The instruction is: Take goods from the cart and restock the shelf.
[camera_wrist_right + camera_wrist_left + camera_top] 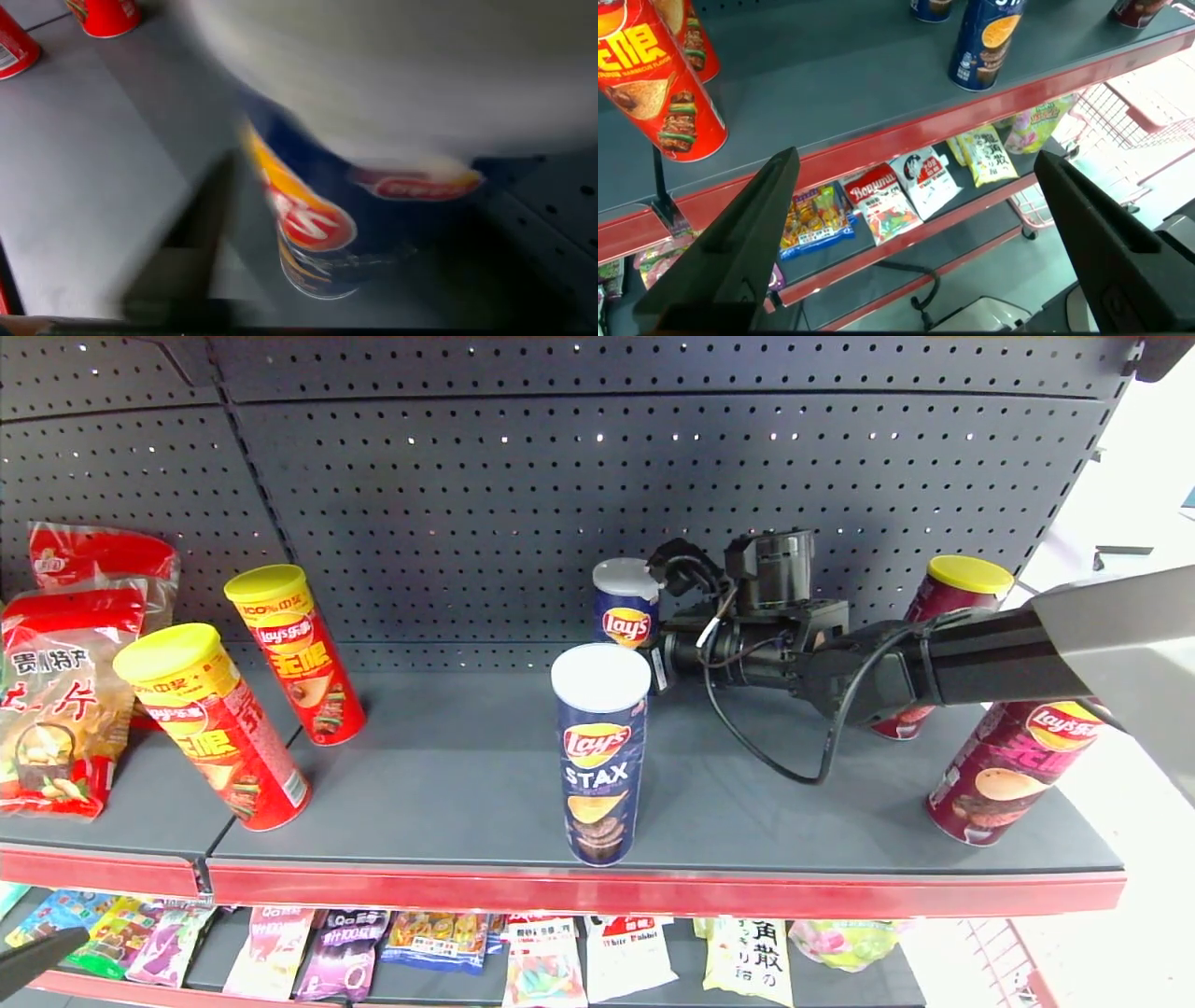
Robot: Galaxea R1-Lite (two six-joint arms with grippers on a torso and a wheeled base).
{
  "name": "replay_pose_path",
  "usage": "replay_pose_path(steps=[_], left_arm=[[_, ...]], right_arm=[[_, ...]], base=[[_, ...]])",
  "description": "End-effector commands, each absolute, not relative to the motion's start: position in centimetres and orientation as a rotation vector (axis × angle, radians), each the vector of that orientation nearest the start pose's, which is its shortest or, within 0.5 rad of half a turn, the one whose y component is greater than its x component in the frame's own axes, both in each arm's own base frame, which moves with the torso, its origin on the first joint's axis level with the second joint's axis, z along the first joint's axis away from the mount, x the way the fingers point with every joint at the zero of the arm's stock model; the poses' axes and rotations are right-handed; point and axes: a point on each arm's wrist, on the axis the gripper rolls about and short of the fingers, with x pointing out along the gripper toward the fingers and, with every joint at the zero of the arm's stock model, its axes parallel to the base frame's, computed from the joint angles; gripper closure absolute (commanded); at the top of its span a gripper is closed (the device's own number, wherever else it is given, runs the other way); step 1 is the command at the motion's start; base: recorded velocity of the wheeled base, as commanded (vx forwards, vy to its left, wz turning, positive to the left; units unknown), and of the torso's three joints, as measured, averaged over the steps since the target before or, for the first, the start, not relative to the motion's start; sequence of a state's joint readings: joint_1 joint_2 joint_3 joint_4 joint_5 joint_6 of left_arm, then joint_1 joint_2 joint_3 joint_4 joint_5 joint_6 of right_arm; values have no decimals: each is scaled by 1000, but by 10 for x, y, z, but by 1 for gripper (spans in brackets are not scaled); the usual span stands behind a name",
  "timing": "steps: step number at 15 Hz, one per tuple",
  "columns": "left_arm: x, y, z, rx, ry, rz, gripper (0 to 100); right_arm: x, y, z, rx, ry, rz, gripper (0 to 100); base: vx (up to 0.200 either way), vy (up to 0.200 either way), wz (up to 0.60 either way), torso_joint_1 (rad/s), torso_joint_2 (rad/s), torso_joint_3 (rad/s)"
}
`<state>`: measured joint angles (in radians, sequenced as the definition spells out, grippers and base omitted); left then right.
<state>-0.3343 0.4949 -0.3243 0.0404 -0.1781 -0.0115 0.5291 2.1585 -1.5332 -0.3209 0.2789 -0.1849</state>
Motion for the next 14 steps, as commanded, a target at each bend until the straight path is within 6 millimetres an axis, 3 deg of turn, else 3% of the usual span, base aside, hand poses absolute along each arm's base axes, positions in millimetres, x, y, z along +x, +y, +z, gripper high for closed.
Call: replay_pose_path(steps=[1,9,12,14], left_arm=[[19,-11,166,5,220,-509,0],[31,-15,168,11,280,-511,0],[41,-19,171,16,319,-511,0],[52,-22,176,18,355,-510,0]], right_arm=[[382,231,180,-212,235,827,0],[336,196,207,-198,259,714,0],[305,177,207,-182,310,649,0],[269,158,204,-178,351,617,0]], base=[[0,0,0,0,0,0],[0,0,0,0,0,0],[0,0,0,0,0,0],[0,0,0,0,0,0]])
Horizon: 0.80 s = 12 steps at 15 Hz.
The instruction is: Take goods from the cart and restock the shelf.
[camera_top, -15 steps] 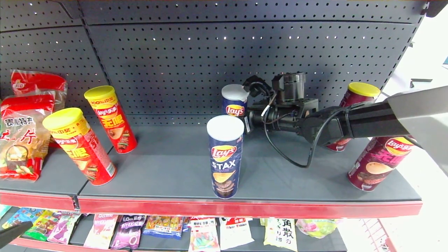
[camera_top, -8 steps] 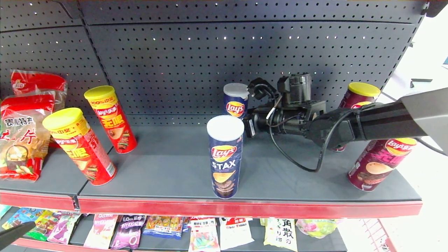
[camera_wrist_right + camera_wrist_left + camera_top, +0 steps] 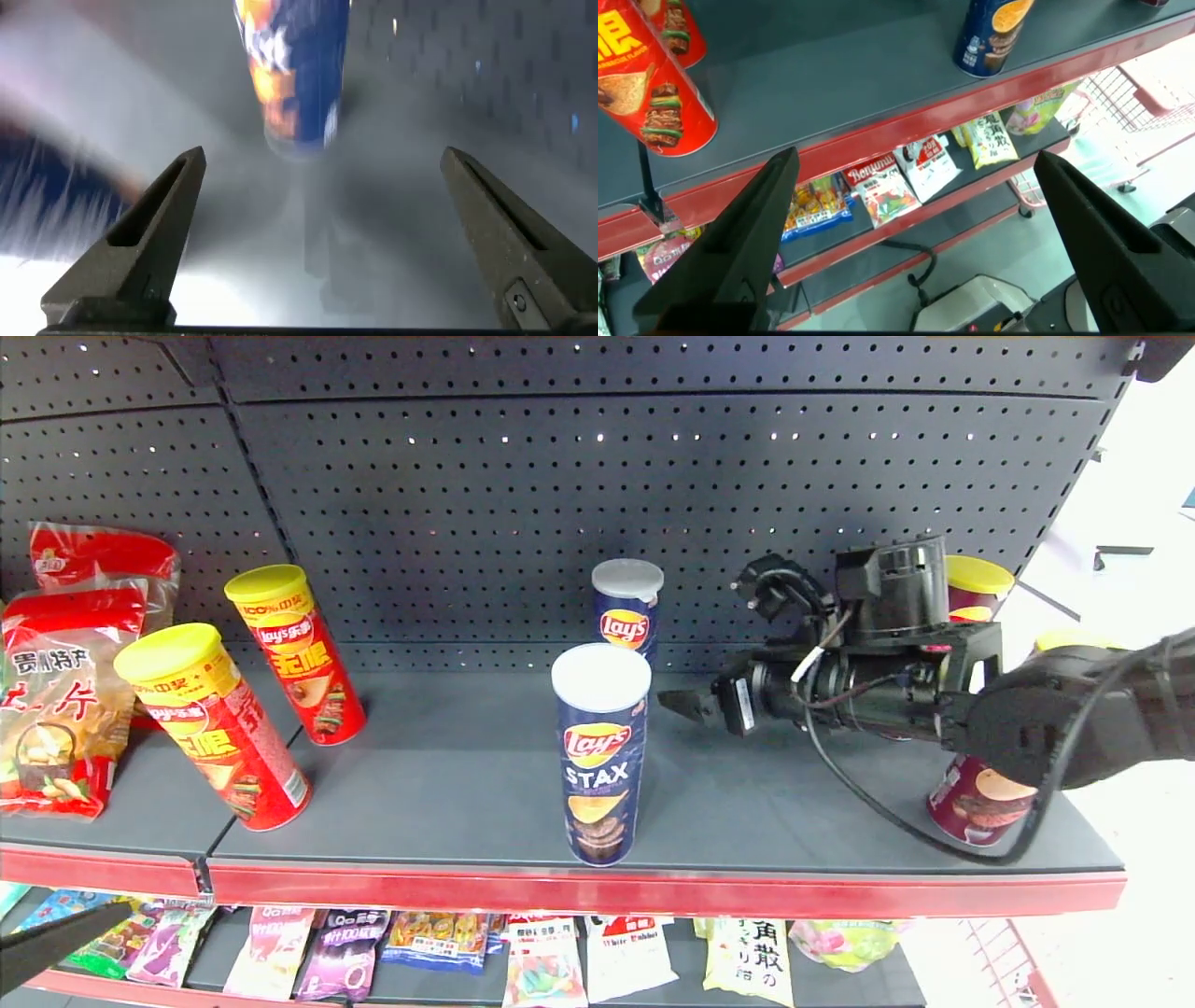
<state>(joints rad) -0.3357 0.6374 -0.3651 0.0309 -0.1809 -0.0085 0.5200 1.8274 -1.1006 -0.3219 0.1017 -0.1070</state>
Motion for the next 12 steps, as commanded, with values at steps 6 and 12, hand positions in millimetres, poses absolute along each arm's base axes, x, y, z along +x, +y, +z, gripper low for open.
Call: replay_pose_path(steps=[6,12], left_arm=[[88,-35,177,68,454,-511,0],[117,-45,164,73,573,-498,0]], right_arm=[[157,103,194,-178,342,659,0],[46,32,160,-129,135,645,0]], base=[[0,0,0,0,0,0],[0,0,0,0,0,0]])
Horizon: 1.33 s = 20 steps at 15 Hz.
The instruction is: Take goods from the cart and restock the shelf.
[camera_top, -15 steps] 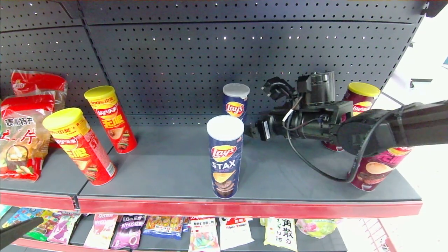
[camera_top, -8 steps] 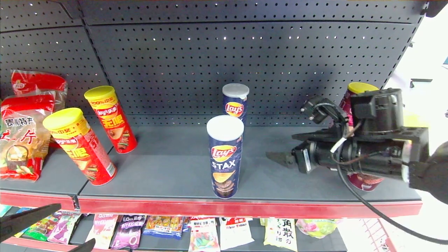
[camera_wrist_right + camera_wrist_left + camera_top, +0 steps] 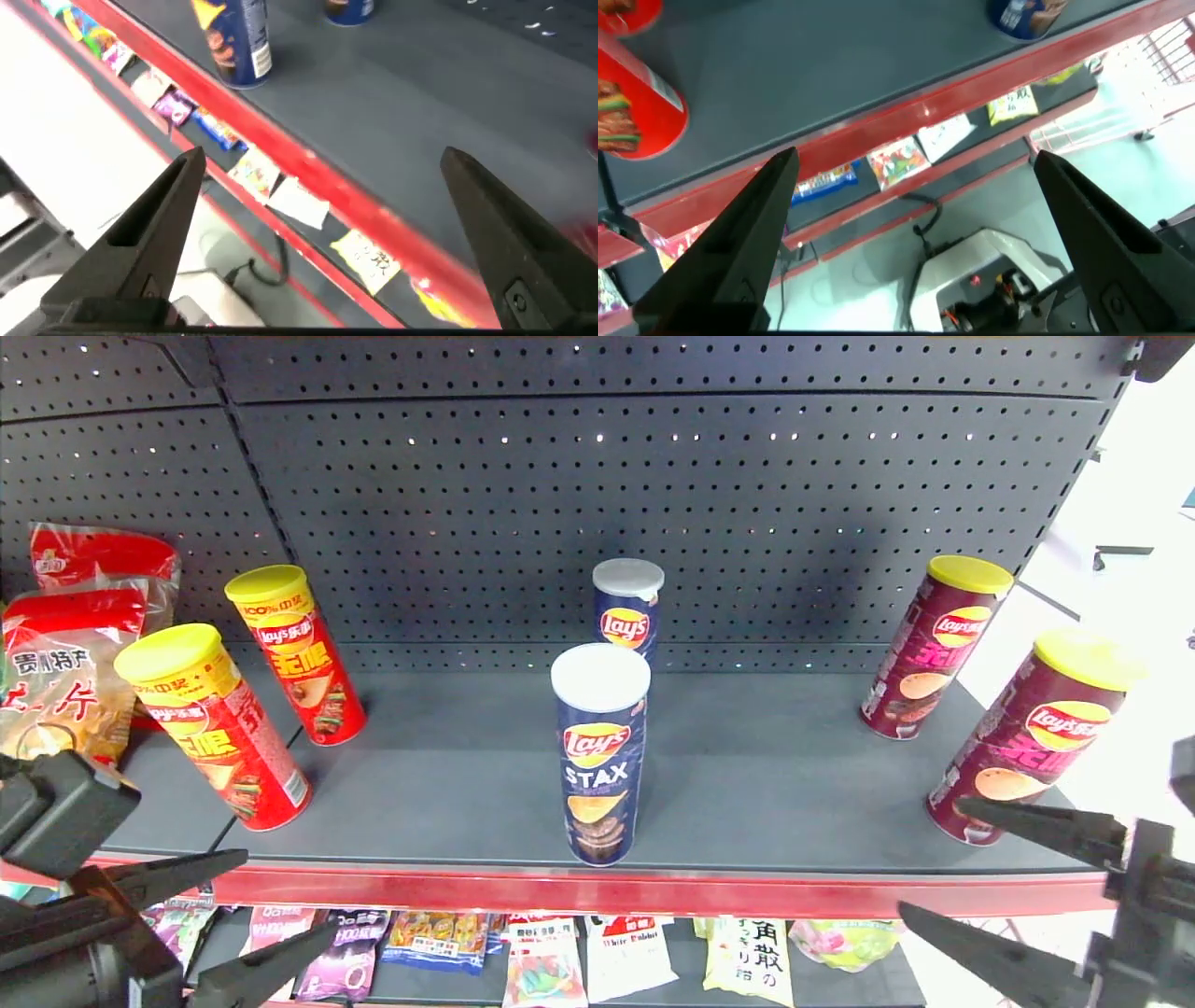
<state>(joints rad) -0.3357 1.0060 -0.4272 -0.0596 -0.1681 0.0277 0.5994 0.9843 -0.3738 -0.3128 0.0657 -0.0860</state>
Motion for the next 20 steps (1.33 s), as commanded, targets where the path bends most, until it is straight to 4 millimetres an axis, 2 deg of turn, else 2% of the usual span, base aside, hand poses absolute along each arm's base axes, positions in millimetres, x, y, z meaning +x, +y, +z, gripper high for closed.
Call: replay_pose_path(steps=[1,2,3,4,6,9,13,20], left_arm=[[122,-47,160,74,603,-497,0],[131,-50,160,72,627,-497,0],[136,-52,159,71,641,-499,0],[145,-57,157,72,670,-509,0],[163,-70,151,66,670,-539,0],[190,-97,139,34,689,-576,0],[230,-117,135,51,711,-544,0],[264,-140,119,76,745,-522,0]], right_arm=[[29,19,151,-117,107,569,0],[9,4,139,-109,135,448,0],[-1,-2,135,-102,159,397,0],[-21,-10,127,-85,217,299,0],[-43,-11,116,-65,258,153,0],[-43,-11,113,-9,261,38,0],[-42,-11,109,-9,275,41,0],[-40,-10,107,-7,263,40,0]], base=[[0,0,0,0,0,0],[0,0,0,0,0,0],[0,0,0,0,0,0],[0,0,0,0,0,0],[0,0,0,0,0,0],[0,0,0,0,0,0],[0,0,0,0,0,0],[0,0,0,0,0,0]])
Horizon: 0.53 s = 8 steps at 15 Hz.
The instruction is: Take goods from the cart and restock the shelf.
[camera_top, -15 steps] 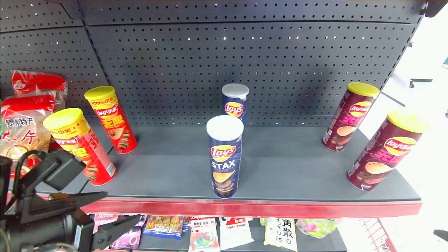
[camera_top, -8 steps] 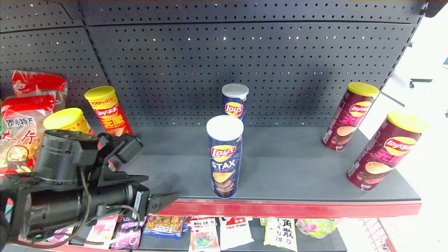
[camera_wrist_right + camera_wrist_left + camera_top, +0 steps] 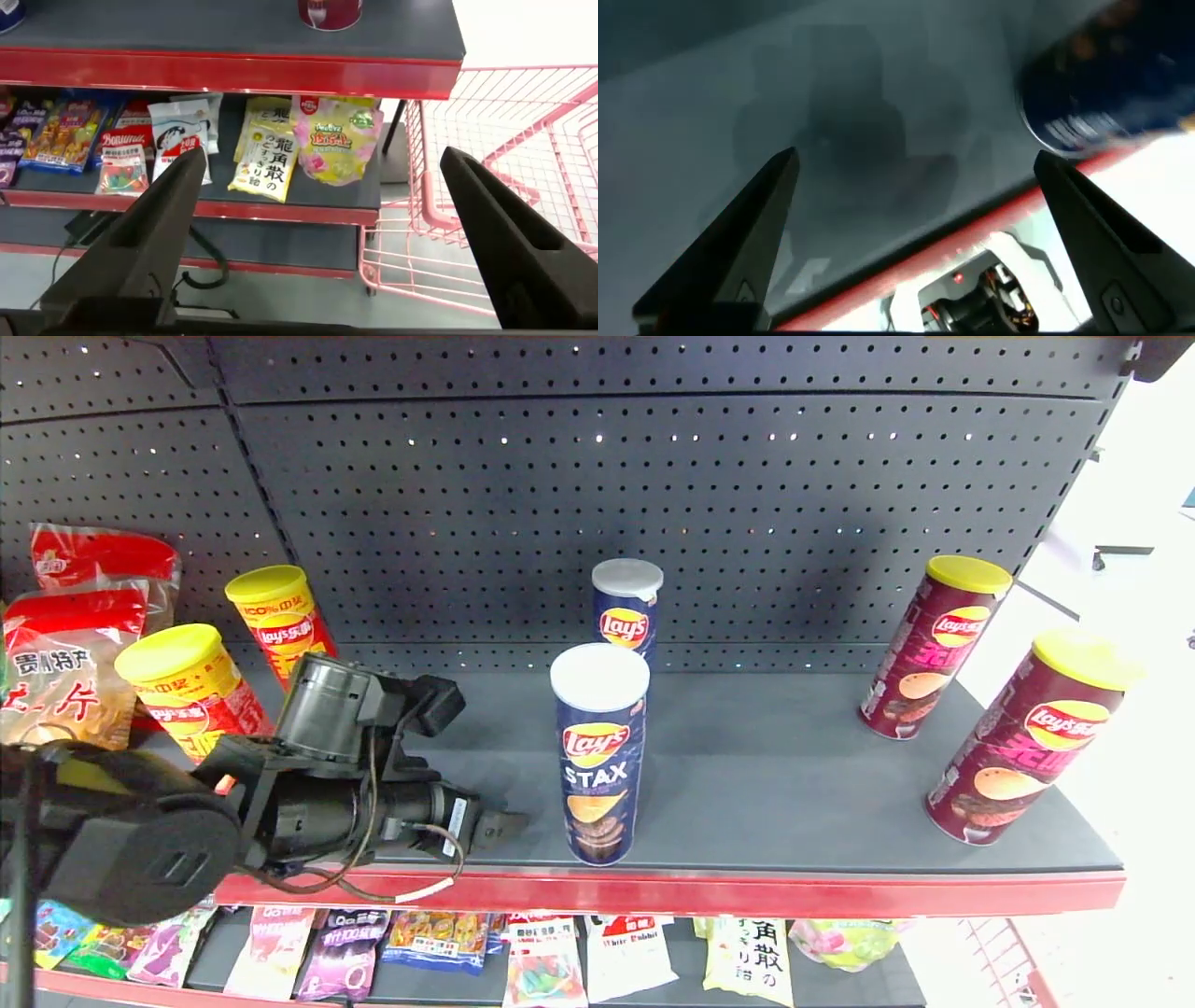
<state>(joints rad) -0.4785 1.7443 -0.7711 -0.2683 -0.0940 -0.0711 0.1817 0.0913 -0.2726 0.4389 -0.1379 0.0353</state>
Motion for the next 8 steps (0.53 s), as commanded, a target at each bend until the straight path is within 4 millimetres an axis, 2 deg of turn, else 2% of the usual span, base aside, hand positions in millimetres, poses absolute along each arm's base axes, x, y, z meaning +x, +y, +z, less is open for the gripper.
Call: replay_pose_path(steps=[1,6,8], left_arm=[[270,-144,119,75,739,-523,0],[280,-150,116,75,737,-526,0],[282,-159,116,82,731,-547,0]], right_arm=[[-40,-10,107,-6,263,39,0],[-39,-10,103,-9,276,41,0],[-38,-10,103,-10,278,41,0]], base=[[0,0,0,0,0,0],[0,0,0,0,0,0],[0,0,0,0,0,0]])
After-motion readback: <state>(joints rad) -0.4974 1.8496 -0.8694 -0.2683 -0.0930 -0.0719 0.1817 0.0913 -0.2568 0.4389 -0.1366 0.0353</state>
